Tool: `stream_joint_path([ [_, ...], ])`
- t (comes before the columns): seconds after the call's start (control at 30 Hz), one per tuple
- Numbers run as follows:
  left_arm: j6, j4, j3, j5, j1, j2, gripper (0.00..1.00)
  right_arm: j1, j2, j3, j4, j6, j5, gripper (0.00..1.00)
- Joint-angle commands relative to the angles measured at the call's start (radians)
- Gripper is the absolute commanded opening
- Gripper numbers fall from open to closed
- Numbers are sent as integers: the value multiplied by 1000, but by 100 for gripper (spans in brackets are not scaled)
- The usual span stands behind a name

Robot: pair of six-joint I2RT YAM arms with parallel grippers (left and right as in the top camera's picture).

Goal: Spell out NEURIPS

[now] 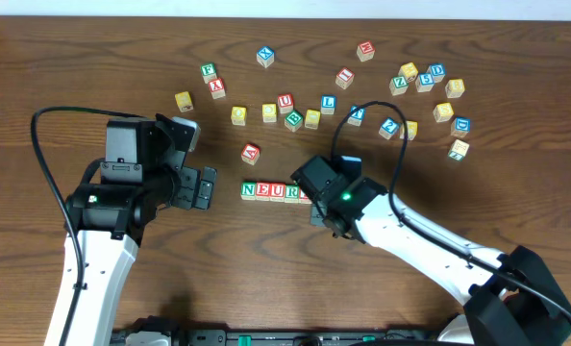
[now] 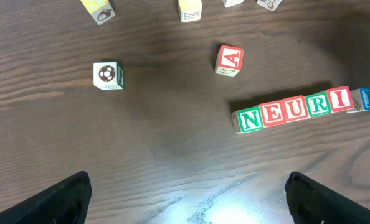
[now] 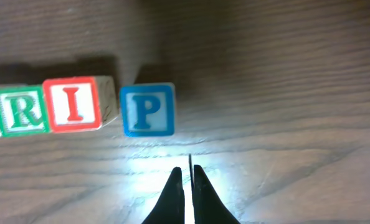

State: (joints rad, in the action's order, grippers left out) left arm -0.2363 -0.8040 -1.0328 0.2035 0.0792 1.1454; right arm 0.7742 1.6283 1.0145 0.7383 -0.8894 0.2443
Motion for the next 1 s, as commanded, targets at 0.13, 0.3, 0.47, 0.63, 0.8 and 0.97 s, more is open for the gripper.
stream_joint_path([
  [0.13, -6, 0, -26, -10, -4, -1, 98, 45, 94, -1, -28, -50, 50, 1],
  [0.3, -6, 0, -26, -10, -4, -1, 98, 45, 106, -1, -28, -63, 81, 1],
  [0.47, -6, 0, -26, -10, -4, -1, 98, 45, 123, -2, -38, -69, 127, 1],
  [0.63, -6, 0, -26, -10, -4, -1, 98, 43, 124, -2, -50, -68, 151, 1],
  [0.8, -6, 0, -26, -10, -4, -1, 98, 44, 125, -5, -71, -68, 158, 1],
  [0.97, -6, 0, -25, -10, -4, -1, 98, 43, 125, -24, -100, -68, 158, 1],
])
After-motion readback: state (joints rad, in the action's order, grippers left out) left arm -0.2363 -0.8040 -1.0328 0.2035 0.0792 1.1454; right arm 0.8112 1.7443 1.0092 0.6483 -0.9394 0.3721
